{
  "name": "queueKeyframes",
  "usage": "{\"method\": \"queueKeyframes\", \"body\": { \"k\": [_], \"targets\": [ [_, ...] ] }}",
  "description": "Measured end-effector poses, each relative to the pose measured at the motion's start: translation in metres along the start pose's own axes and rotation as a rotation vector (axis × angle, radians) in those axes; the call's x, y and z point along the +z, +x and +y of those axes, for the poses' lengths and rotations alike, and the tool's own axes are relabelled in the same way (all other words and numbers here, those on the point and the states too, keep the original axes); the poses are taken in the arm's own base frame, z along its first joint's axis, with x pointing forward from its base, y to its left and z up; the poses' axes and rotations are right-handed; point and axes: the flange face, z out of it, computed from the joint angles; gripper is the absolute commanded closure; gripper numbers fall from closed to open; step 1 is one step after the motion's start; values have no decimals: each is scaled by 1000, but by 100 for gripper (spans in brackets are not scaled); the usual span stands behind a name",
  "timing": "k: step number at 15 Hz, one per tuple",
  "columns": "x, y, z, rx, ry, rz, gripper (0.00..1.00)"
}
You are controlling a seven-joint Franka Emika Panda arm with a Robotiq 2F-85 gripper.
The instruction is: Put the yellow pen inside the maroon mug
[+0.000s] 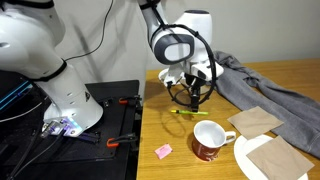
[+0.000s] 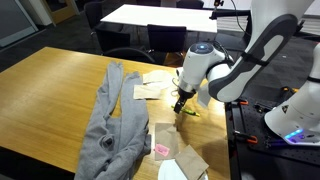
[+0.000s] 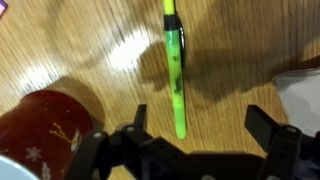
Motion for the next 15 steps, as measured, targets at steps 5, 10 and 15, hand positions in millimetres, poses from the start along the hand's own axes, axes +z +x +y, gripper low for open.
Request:
{"method": "queueKeyframes", "body": {
  "k": [5, 10, 15],
  "targets": [
    [16, -2, 4, -1, -11, -12, 7],
    [29, -5, 6, -6, -19, -28, 58],
    [32, -3, 2, -11, -15, -18, 95]
  ]
}}
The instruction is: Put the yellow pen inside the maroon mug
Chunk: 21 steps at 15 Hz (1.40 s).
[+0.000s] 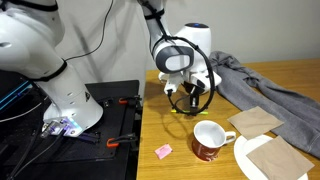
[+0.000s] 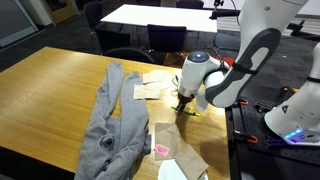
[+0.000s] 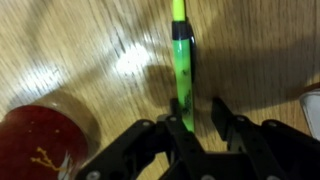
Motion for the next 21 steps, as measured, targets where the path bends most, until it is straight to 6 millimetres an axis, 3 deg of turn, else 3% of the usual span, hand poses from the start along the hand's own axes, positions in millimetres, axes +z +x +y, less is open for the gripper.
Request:
{"method": "queueKeyframes", "body": {
  "k": [2, 8, 21],
  "targets": [
    [-1, 0, -4, -7, 2, 5, 100],
    [-16, 9, -8, -29, 16, 40, 96],
    [-172, 59, -26, -231, 67, 125, 96]
  ]
}}
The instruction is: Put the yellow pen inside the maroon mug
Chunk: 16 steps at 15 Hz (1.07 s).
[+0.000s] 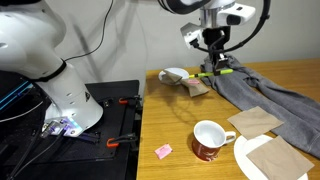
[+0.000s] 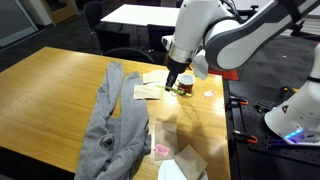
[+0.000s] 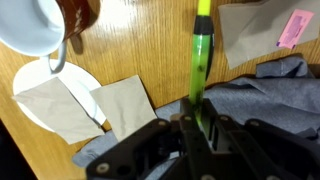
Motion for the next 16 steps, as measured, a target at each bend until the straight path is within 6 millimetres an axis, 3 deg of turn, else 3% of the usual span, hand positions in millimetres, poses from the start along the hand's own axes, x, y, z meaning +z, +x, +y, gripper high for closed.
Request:
{"method": "queueKeyframes", "body": {
  "k": [2, 3, 4, 8, 9, 11, 16],
  "targets": [
    [-18, 9, 2, -23, 2, 3, 96],
    [-26, 13, 3, -31, 1, 6, 86],
    [-30, 16, 4, -32, 2, 12, 86],
    [-24, 13, 4, -33, 0, -2, 86],
    [-23, 13, 4, -33, 0, -2, 96],
    [-24, 14, 4, -26, -18, 8, 96],
    [-29, 23, 30, 114, -183, 139, 96]
  ]
}}
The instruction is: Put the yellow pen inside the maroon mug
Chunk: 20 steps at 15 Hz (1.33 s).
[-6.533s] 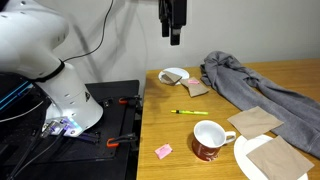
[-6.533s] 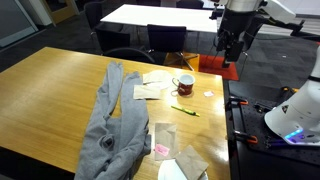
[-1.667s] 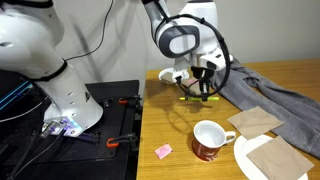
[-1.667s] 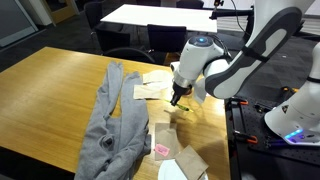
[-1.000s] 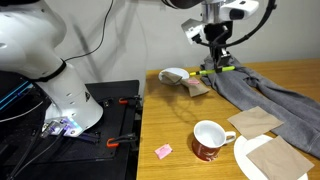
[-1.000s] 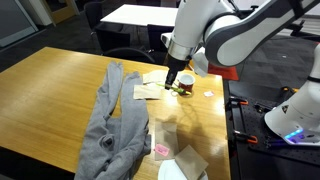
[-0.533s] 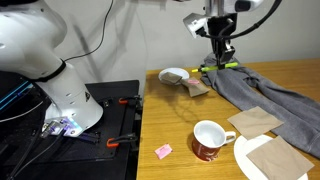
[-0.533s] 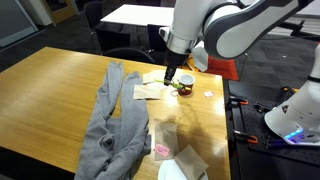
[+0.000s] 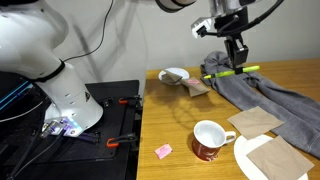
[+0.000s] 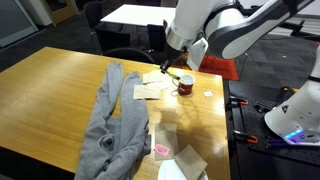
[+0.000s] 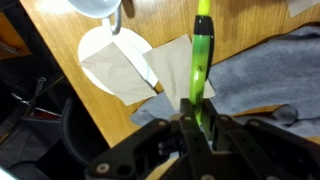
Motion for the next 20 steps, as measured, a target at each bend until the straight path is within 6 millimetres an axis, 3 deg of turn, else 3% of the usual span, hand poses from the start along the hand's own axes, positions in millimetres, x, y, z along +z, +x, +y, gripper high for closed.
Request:
{"method": "queueKeyframes", "body": {
  "k": [4, 9, 14, 20],
  "targets": [
    [-7, 13, 18, 143, -101, 101, 96],
    [-18, 22, 20, 323, -224, 228, 96],
    [-19, 12, 2, 502, -378, 355, 96],
    [-7, -19, -28, 705, -610, 522, 96]
  ]
}}
